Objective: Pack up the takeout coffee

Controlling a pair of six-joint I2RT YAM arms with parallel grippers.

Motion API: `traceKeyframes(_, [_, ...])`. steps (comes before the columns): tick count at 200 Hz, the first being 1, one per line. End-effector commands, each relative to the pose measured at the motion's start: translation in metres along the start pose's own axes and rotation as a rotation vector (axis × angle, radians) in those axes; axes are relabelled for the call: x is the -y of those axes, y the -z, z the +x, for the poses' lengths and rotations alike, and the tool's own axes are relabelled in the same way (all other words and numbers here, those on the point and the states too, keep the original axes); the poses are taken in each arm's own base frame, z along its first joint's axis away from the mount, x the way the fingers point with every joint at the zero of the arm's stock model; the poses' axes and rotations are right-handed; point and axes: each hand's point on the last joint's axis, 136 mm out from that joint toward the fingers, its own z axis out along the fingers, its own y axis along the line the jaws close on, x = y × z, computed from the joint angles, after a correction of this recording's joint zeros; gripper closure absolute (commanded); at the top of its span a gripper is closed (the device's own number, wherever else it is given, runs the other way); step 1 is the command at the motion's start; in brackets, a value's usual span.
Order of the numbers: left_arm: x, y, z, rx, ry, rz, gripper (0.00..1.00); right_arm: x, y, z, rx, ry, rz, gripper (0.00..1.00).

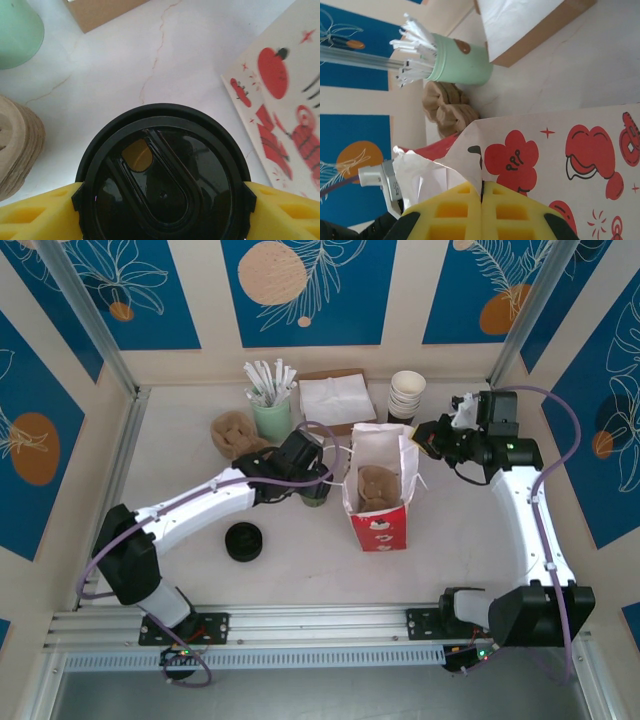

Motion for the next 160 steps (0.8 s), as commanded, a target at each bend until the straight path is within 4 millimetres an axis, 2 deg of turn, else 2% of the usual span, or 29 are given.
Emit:
traceKeyframes(1, [-0.005, 0.006, -0.004, -0.021, 0.004, -0.024, 0.25, -0.019, -0.001, 0.005, -0.037, 0.035, -0.128, 1.0])
traceKeyframes(14, [-0.006, 0.006, -0.003, -0.031, 0.018, -0.029, 0.25, -0.025, -0.001, 0.009, -0.047, 0.086, -0.167, 1.0])
traceKeyframes(54, [-0.009, 0.004, 0.0, -0.051, 0.053, -0.05, 0.25, -0.02, 0.0, 0.025, -0.03, 0.235, -0.222, 1.0])
traceKeyframes(107, [-0.01, 0.02, -0.018, -0.023, 0.054, -0.068, 0.25, -0.009, -0.004, 0.05, -0.044, 0.295, -0.249, 1.0])
traceKeyframes(136, [-0.012, 0.035, -0.032, 0.008, 0.049, -0.078, 0.25, -0.01, 0.0, 0.052, -0.031, 0.311, -0.242, 1.0])
traceKeyframes(160, [-0.013, 0.038, -0.033, 0.002, 0.048, -0.082, 0.25, -0.008, -0.002, 0.052, -0.028, 0.312, -0.226, 1.0])
